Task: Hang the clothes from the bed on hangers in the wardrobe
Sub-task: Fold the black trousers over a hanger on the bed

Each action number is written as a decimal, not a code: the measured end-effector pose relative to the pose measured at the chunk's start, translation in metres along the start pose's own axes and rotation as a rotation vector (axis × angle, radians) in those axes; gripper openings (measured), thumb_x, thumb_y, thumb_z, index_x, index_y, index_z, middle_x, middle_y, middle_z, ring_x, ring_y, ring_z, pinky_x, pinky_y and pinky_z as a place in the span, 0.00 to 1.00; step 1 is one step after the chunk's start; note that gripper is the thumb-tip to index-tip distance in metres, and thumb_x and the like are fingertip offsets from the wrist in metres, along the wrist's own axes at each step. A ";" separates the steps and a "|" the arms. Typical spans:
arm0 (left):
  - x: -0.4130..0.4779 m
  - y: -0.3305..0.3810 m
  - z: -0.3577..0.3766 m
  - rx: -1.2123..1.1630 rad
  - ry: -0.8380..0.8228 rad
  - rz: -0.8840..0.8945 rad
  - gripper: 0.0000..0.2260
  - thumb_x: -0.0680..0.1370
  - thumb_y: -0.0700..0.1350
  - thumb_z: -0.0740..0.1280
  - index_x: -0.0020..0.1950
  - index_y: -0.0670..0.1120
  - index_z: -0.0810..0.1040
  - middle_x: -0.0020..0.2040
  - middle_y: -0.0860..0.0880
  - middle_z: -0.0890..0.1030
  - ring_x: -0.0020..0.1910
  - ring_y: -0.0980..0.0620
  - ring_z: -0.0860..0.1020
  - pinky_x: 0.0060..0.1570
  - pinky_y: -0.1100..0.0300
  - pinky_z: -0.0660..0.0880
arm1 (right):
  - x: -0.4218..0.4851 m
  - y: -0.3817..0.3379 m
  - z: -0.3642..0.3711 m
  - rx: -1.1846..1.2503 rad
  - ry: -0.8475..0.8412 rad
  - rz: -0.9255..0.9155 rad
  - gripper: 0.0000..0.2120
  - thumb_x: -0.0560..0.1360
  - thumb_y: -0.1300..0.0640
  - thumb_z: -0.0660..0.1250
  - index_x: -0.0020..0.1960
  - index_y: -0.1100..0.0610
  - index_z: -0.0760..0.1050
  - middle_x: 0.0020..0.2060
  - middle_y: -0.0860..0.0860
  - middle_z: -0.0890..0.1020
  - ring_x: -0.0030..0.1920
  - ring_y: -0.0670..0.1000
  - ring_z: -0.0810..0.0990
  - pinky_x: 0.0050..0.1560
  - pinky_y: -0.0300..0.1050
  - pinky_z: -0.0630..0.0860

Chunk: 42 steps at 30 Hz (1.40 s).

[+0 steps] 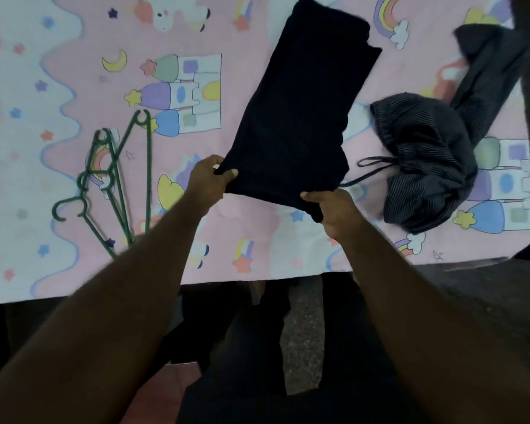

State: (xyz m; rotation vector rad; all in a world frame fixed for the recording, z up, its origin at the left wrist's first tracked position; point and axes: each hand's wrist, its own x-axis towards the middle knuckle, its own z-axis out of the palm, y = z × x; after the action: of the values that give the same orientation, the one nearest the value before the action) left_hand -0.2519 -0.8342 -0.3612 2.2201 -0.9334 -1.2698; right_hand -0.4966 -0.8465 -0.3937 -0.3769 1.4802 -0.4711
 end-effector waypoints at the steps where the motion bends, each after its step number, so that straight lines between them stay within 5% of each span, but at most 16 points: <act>1: -0.003 0.005 0.000 0.029 -0.006 -0.012 0.09 0.77 0.45 0.70 0.50 0.41 0.76 0.42 0.43 0.79 0.36 0.48 0.75 0.28 0.61 0.73 | -0.003 -0.008 -0.002 -0.010 0.002 0.005 0.22 0.69 0.67 0.75 0.62 0.68 0.75 0.50 0.58 0.83 0.44 0.57 0.82 0.39 0.45 0.78; 4: -0.019 0.029 -0.009 0.046 -0.050 -0.034 0.14 0.78 0.49 0.69 0.41 0.40 0.72 0.37 0.45 0.74 0.33 0.49 0.73 0.30 0.60 0.73 | -0.035 -0.042 -0.007 -0.108 0.014 -0.101 0.20 0.71 0.63 0.74 0.60 0.66 0.75 0.56 0.60 0.82 0.53 0.60 0.83 0.55 0.55 0.81; 8: -0.049 0.097 -0.043 -0.033 0.141 0.210 0.11 0.78 0.45 0.68 0.40 0.40 0.74 0.34 0.49 0.74 0.34 0.51 0.71 0.35 0.60 0.68 | -0.106 -0.124 -0.005 -0.205 0.014 -0.464 0.16 0.75 0.58 0.70 0.62 0.57 0.73 0.57 0.54 0.81 0.56 0.54 0.81 0.56 0.53 0.80; 12: -0.083 0.178 -0.086 -0.238 0.148 0.261 0.11 0.78 0.42 0.69 0.39 0.38 0.76 0.33 0.46 0.73 0.29 0.50 0.70 0.33 0.58 0.68 | -0.177 -0.213 0.009 -0.051 -0.041 -0.574 0.11 0.76 0.64 0.69 0.57 0.59 0.73 0.50 0.56 0.81 0.55 0.61 0.81 0.55 0.56 0.80; 15: -0.114 0.217 -0.115 -0.546 0.140 0.137 0.13 0.78 0.45 0.69 0.38 0.40 0.72 0.34 0.44 0.72 0.30 0.47 0.71 0.32 0.56 0.68 | -0.229 -0.270 0.020 0.078 -0.102 -0.586 0.17 0.74 0.69 0.69 0.60 0.59 0.71 0.48 0.55 0.78 0.59 0.62 0.78 0.60 0.52 0.76; 18: -0.140 0.224 -0.126 -0.701 -0.032 0.032 0.18 0.77 0.57 0.68 0.52 0.41 0.79 0.48 0.46 0.83 0.47 0.49 0.80 0.44 0.55 0.76 | -0.267 -0.299 0.032 0.027 -0.134 -0.624 0.32 0.69 0.68 0.74 0.69 0.60 0.64 0.63 0.59 0.74 0.65 0.60 0.74 0.66 0.56 0.73; 22: -0.164 0.233 -0.132 -0.543 -0.133 0.074 0.18 0.75 0.57 0.71 0.55 0.44 0.82 0.52 0.48 0.84 0.58 0.46 0.79 0.57 0.48 0.75 | -0.299 -0.308 0.045 -0.170 -0.092 -0.723 0.22 0.64 0.63 0.76 0.54 0.61 0.70 0.53 0.62 0.79 0.56 0.60 0.80 0.60 0.60 0.78; 26: -0.182 0.255 -0.156 -0.615 0.177 0.191 0.19 0.75 0.53 0.72 0.55 0.38 0.79 0.51 0.44 0.83 0.48 0.48 0.79 0.47 0.54 0.76 | -0.332 -0.317 0.045 -0.075 -0.074 -0.760 0.22 0.66 0.66 0.77 0.55 0.63 0.71 0.54 0.64 0.80 0.52 0.63 0.83 0.52 0.61 0.81; 30: -0.200 0.283 -0.183 -0.714 0.195 0.295 0.14 0.76 0.48 0.72 0.52 0.38 0.78 0.45 0.46 0.81 0.44 0.47 0.79 0.47 0.54 0.78 | -0.351 -0.323 0.046 -0.191 -0.080 -0.711 0.34 0.67 0.65 0.77 0.70 0.62 0.66 0.62 0.58 0.76 0.56 0.59 0.80 0.54 0.59 0.81; 34: -0.216 0.296 -0.197 -0.683 0.179 0.376 0.20 0.74 0.42 0.74 0.63 0.43 0.71 0.55 0.44 0.76 0.53 0.46 0.78 0.52 0.54 0.77 | -0.368 -0.327 0.041 -0.201 -0.093 -0.750 0.07 0.71 0.68 0.73 0.47 0.63 0.76 0.49 0.62 0.83 0.45 0.57 0.85 0.49 0.51 0.82; 37: -0.231 0.311 -0.213 -0.681 0.260 0.534 0.12 0.78 0.41 0.68 0.61 0.49 0.74 0.57 0.45 0.77 0.52 0.49 0.78 0.51 0.58 0.78 | -0.377 -0.320 0.040 0.050 -0.292 -0.682 0.03 0.74 0.62 0.71 0.46 0.60 0.78 0.42 0.56 0.84 0.40 0.54 0.84 0.43 0.48 0.82; 40: -0.241 0.314 -0.217 -0.580 0.235 0.577 0.08 0.81 0.39 0.63 0.53 0.47 0.81 0.47 0.47 0.79 0.45 0.51 0.75 0.37 0.64 0.72 | -0.375 -0.293 0.054 -0.163 -0.440 -0.472 0.02 0.75 0.60 0.69 0.43 0.57 0.78 0.40 0.54 0.84 0.39 0.53 0.83 0.40 0.47 0.82; 42: -0.244 0.310 -0.222 -0.539 0.257 0.555 0.09 0.81 0.39 0.62 0.53 0.45 0.81 0.46 0.48 0.79 0.44 0.52 0.75 0.38 0.64 0.70 | -0.374 -0.289 0.062 -0.129 -0.401 -0.475 0.01 0.75 0.63 0.69 0.46 0.60 0.79 0.41 0.55 0.84 0.38 0.53 0.84 0.38 0.47 0.82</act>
State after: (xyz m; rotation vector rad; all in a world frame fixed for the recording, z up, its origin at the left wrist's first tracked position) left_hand -0.2538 -0.8649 0.0908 1.5153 -0.8875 -0.8258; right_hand -0.4659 -0.9018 0.0782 -0.8834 1.0273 -0.6338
